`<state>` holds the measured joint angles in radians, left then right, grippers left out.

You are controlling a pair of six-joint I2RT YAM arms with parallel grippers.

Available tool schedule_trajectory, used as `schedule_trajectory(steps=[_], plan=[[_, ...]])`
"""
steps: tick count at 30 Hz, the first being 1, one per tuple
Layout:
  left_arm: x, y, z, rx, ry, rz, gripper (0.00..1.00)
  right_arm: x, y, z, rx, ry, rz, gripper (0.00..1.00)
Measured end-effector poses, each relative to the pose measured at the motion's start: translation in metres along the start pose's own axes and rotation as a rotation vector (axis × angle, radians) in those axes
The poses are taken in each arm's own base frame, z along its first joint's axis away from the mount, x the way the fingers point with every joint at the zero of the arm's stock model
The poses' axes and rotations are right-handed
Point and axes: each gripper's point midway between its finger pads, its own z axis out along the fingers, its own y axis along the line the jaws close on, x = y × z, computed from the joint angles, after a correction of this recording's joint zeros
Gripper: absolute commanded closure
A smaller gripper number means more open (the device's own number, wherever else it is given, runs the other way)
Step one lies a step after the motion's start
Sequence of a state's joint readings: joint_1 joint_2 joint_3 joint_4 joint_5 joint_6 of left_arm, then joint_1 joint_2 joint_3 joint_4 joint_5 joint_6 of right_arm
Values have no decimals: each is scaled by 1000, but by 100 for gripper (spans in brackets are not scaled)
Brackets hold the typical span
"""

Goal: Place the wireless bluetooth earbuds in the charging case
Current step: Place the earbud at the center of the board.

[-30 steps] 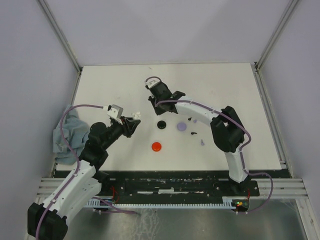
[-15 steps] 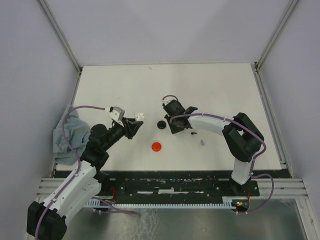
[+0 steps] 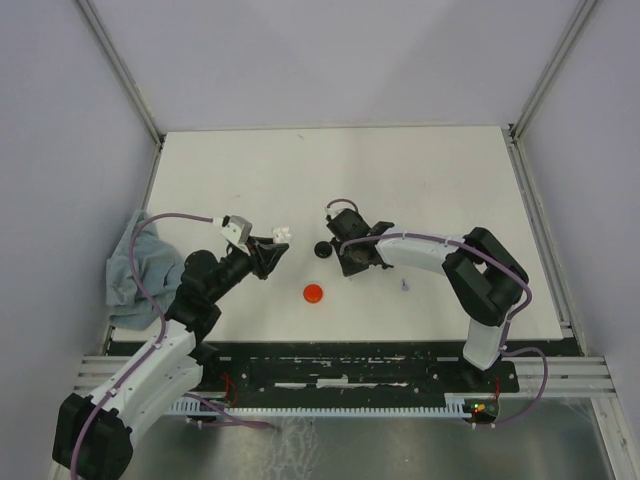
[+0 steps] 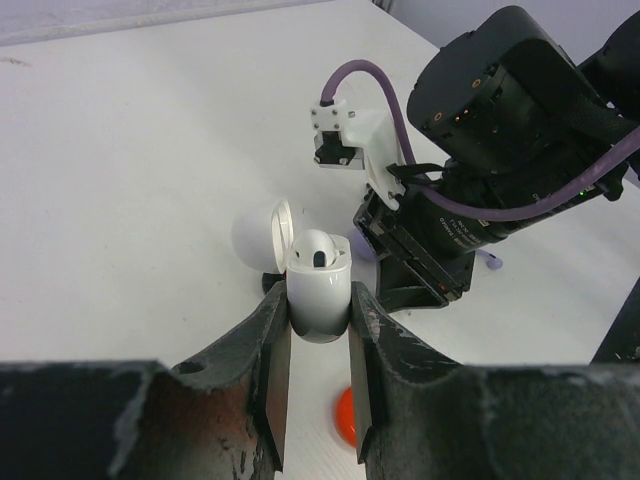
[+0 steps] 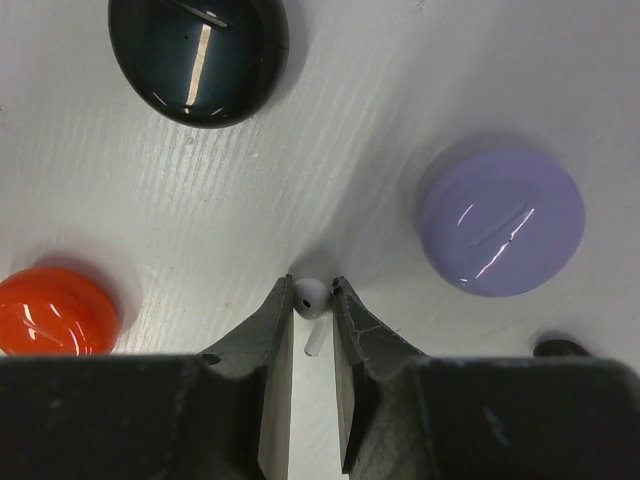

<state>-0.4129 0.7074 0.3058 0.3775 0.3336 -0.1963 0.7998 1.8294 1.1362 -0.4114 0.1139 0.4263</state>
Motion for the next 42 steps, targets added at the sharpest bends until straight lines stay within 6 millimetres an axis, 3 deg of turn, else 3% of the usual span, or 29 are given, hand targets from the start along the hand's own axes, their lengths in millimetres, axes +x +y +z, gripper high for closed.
schedule_trajectory(steps=[17,26,37,42], plan=[[-6,-3,0,13,-23,9,97,7,9,0,-3,14,-19,66],[-8,-3,-1,15,-32,12,97,18,-2,-16,58,106,-35,55],[-9,-4,-1,15,-34,12,97,-2,7,-25,68,153,-33,53],[-11,-4,-2,17,-40,15,97,6,6,-19,88,210,-36,54]])
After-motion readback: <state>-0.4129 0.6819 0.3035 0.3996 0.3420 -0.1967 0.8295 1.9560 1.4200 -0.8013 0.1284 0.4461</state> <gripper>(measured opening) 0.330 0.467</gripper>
